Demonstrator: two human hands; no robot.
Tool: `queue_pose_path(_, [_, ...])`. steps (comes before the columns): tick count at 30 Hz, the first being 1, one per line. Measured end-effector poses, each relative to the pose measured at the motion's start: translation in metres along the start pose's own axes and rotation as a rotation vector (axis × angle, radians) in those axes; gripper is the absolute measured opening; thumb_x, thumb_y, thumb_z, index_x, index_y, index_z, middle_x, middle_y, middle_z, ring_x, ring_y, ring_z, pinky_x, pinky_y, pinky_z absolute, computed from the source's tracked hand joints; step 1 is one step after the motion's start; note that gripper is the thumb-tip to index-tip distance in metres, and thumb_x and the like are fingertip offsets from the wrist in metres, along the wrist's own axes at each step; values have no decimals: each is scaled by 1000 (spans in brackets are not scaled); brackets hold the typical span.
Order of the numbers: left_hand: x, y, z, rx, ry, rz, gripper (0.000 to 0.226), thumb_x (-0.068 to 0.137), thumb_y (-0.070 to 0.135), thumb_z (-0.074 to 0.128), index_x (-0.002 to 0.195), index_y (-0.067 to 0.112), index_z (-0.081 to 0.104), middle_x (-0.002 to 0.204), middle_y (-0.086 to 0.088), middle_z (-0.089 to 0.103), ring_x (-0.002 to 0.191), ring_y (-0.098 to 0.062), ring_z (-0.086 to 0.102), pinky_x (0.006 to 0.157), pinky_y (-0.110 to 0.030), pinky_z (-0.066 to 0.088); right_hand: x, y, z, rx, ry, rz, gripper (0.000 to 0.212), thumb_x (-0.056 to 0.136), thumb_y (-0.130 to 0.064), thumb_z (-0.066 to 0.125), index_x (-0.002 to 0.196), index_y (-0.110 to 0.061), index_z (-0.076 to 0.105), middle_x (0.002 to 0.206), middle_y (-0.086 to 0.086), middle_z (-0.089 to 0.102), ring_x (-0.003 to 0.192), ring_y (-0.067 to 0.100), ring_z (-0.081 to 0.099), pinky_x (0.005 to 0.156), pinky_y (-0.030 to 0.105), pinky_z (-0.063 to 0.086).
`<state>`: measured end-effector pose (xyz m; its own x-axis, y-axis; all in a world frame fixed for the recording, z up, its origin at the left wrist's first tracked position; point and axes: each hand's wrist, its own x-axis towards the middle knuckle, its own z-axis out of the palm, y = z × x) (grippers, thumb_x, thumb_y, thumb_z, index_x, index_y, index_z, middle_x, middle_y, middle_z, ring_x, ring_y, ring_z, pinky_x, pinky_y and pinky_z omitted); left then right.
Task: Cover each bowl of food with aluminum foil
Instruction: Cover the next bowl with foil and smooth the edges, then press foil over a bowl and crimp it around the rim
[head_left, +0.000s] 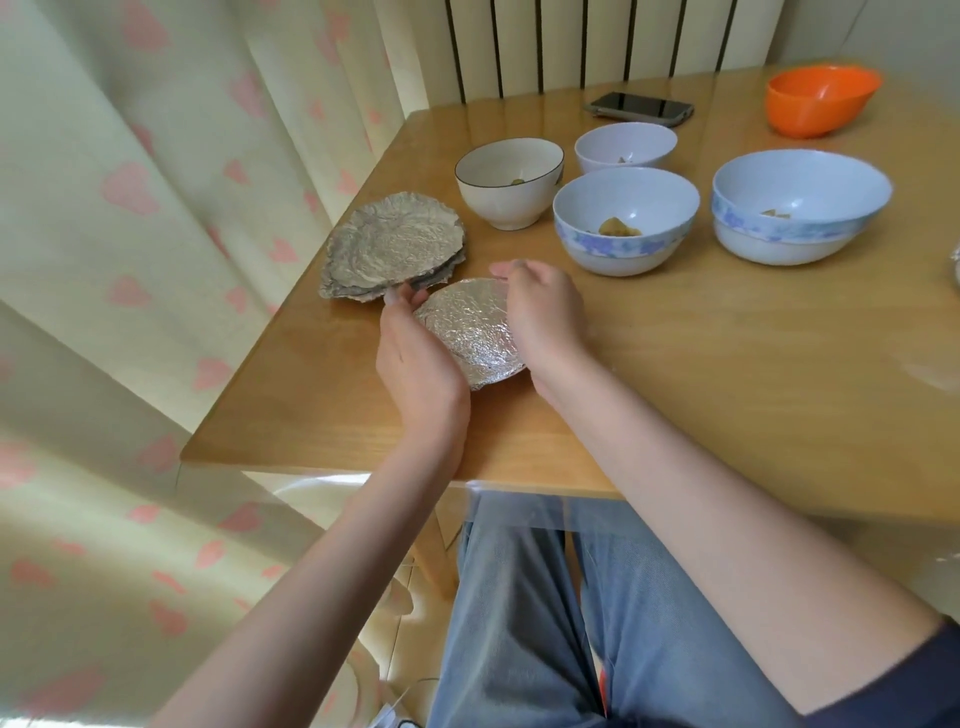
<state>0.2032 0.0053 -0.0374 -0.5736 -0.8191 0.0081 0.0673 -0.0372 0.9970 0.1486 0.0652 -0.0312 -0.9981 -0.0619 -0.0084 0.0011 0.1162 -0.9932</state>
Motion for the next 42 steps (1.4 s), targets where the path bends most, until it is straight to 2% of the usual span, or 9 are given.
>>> queue_pose_path(2, [-1,5,-3,-94,-47,-61,34,106,31,29,103,25,62,106,7,68,91,10,63,67,0,40,0,-4,-5,58,-18,51,32,99,-21,37,108,-12,66,102,1,67,101,20,59,82,29,44])
queue_pose_path(6, [3,2,-21,-327,-164,-154,53,104,43,27,147,14,40,147,-2,47,134,-12,46,113,-31,34,-13,2,-21,99,-60,150,32,100,-31,35,77,-16,52,72,-1,52,73,16,48,72,31,38])
queue_pose_path(10, [-8,-1,-29,-421,-291,-297,66,103,47,20,133,0,53,127,-20,63,120,-29,59,108,-42,43,-29,7,-17,259,-106,241,26,94,-26,38,100,-8,57,114,21,61,105,29,59,98,42,44])
queue_pose_path(17, [-32,37,-3,-523,-455,-217,63,104,43,17,118,2,63,117,-16,69,112,-24,63,93,-32,48,-32,-30,-62,480,-38,185,25,95,-9,38,106,-5,61,115,16,65,109,27,60,104,42,42])
queue_pose_path(25, [-97,96,154,-565,-860,-284,63,104,45,23,130,-1,57,128,-16,64,122,-23,59,106,-32,43,16,-107,-241,560,211,74,22,101,-17,34,90,-10,52,79,6,60,70,17,62,53,24,54])
queue_pose_path(27, [-109,101,197,-630,-886,-384,56,103,39,31,131,-4,53,131,-16,60,125,-25,56,109,-33,39,40,-112,-287,576,245,113,20,102,-19,34,108,-8,49,94,6,57,86,20,63,69,32,55])
queue_pose_path(29, [-116,99,238,-669,-879,-476,47,100,37,36,124,-1,52,123,-15,61,118,-24,56,106,-30,39,66,-108,-326,587,282,182,34,102,-22,35,132,-6,38,109,9,56,104,26,61,84,41,49])
queue_pose_path(37, [-112,64,344,-449,-823,-619,47,103,38,29,77,10,57,56,-7,64,66,-22,58,60,-29,47,154,-53,-378,448,278,388,23,101,-20,37,113,-2,45,103,16,58,84,29,60,85,41,46])
queue_pose_path(42, [-104,36,380,-435,-773,-717,64,97,46,25,122,1,63,121,-24,64,110,-41,60,105,-49,43,181,-18,-381,440,278,453,19,101,-13,36,112,-1,46,90,18,55,78,30,58,78,44,47])
